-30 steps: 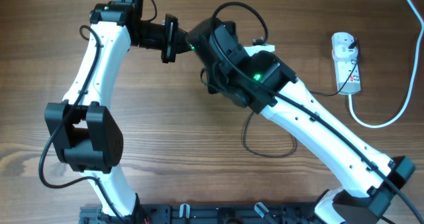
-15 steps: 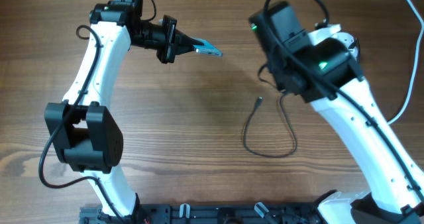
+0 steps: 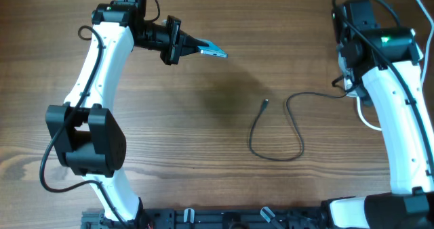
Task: Plug charger to phone and switch on socket
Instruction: 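Open the right gripper off the phone and pull it back right, then move the right gripper over the black cable's USB-C connector, then lower the right gripper and close on the USB-C connector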
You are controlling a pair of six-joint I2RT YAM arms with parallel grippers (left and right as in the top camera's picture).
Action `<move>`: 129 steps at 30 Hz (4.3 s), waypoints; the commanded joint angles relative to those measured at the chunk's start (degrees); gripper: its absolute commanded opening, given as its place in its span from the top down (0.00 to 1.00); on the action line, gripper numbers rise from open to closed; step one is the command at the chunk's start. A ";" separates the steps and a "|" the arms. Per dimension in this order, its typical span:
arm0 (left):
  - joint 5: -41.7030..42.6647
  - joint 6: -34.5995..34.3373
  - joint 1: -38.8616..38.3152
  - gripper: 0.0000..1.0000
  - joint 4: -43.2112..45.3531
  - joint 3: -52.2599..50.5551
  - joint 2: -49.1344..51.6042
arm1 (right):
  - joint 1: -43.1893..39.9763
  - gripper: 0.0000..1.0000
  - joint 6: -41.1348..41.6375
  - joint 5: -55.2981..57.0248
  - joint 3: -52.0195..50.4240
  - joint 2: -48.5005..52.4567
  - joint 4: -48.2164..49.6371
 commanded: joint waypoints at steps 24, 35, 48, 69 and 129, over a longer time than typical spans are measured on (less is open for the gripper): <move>18.32 6.60 -1.07 0.96 7.91 0.17 -1.38 | -0.04 0.00 -0.79 -20.11 -18.64 -0.35 6.99; 27.19 4.66 -1.01 0.96 7.89 0.17 -1.38 | 0.02 0.00 -19.06 -31.65 -18.62 -0.35 12.04; 24.59 4.63 1.79 0.96 7.91 0.17 -1.38 | 0.20 0.08 -29.53 -37.00 -18.64 -0.35 15.37; 24.61 4.66 3.10 0.96 7.89 0.17 -1.38 | 9.49 0.09 -30.73 -38.18 -18.75 10.19 20.13; 24.81 4.68 7.04 0.96 7.89 0.17 -1.38 | 14.84 0.51 -26.01 -37.22 -19.56 24.90 27.85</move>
